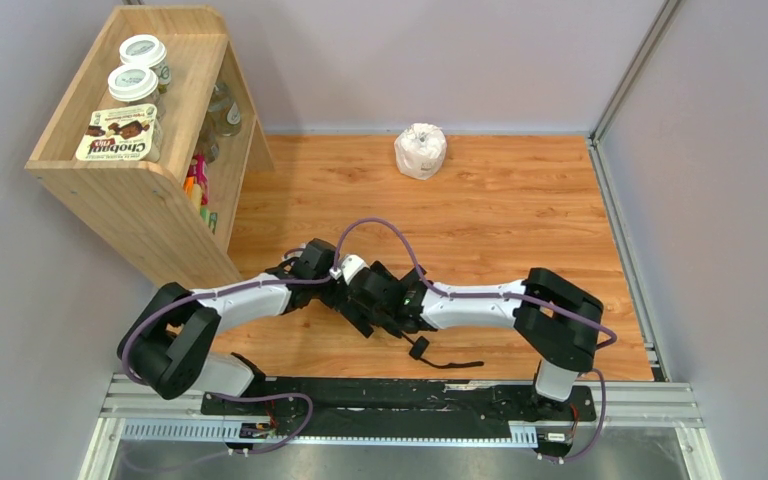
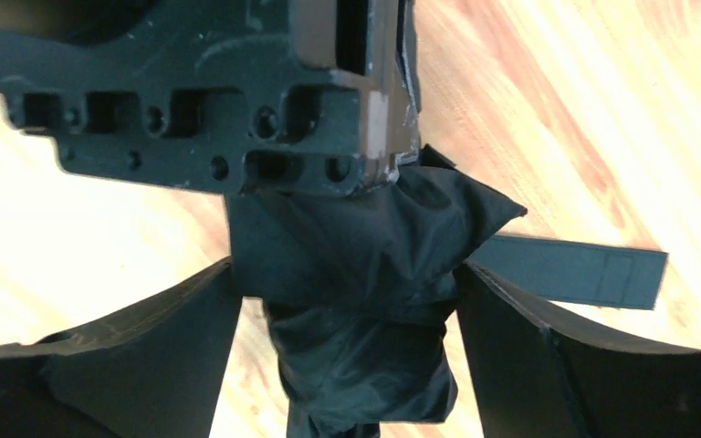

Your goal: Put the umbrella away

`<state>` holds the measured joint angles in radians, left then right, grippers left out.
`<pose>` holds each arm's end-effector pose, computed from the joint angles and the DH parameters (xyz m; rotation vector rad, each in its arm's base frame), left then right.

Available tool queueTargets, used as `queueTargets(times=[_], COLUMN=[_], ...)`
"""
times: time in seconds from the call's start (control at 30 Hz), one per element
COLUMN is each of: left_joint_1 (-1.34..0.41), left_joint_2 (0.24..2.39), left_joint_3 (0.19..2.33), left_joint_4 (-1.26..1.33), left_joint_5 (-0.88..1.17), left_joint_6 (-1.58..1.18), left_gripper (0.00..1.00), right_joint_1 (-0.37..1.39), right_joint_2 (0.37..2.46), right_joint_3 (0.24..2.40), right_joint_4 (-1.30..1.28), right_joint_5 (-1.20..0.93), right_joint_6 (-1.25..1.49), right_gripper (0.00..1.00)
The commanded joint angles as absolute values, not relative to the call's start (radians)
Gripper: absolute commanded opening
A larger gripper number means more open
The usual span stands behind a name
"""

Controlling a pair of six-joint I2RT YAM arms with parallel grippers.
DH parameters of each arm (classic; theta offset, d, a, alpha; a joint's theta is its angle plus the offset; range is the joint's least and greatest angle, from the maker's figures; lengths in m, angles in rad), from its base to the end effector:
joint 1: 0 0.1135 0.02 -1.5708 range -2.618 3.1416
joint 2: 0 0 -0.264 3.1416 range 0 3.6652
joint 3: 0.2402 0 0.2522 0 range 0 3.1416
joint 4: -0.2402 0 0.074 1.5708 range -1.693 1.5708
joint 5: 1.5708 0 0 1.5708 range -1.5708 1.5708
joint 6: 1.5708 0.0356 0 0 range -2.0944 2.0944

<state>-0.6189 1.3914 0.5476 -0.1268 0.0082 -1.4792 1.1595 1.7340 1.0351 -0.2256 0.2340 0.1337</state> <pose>0.1973 -0.1409 0.1397 -1.1452 2.5045 -0.7444 0.1493 0.3216 0.1756 -1.1306 2.2063 0.2674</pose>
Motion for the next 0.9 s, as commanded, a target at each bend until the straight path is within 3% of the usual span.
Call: queueTargets(times=[0.0,0.07,0.27,0.4,0.47,0.53,0.7,0.87], left_joint_1=[-0.637,-0.64,-0.643,-0.643,-0.643,-0.643,-0.641,-0.641], left_joint_2=[1.471,1.473,1.473,1.442,1.411,1.379,1.344,1.388], left_joint_3=[0.52,0.526,0.534,0.534,0.526,0.52,0.483,0.479], left_joint_4=[-0.411,-0.422,-0.44,-0.39,-0.365,-0.367,-0.331,-0.344], left_joint_5=[-0.006,-0.006,-0.017,-0.026,-0.041,-0.064,-0.071,-0.058], left_joint_6=[-1.459,-1.459,-1.456,-1.413,-1.384,-1.379,-1.377,-1.376], left_gripper=[0.0,0.0,0.0,0.0,0.31,0.71,0.75,0.75], right_joint_1=[1.23,1.253,1.269,1.235,1.177,1.111,0.918,0.807], right_joint_2=[1.808,1.842,1.852,1.813,1.796,1.796,1.891,1.986], right_joint_3=[1.058,1.063,1.0,0.872,0.784,0.694,0.617,0.643], right_joint_4=[-0.184,-0.189,-0.192,-0.088,0.041,0.165,0.394,0.474], right_joint_5=[0.472,0.534,0.565,0.364,0.112,-0.115,-0.536,-0.762], right_joint_6=[0.072,0.1,0.182,0.201,0.207,0.233,0.348,0.403], right_gripper=[0.83,0.67,0.0,0.0,0.0,0.0,0.0,0.0])
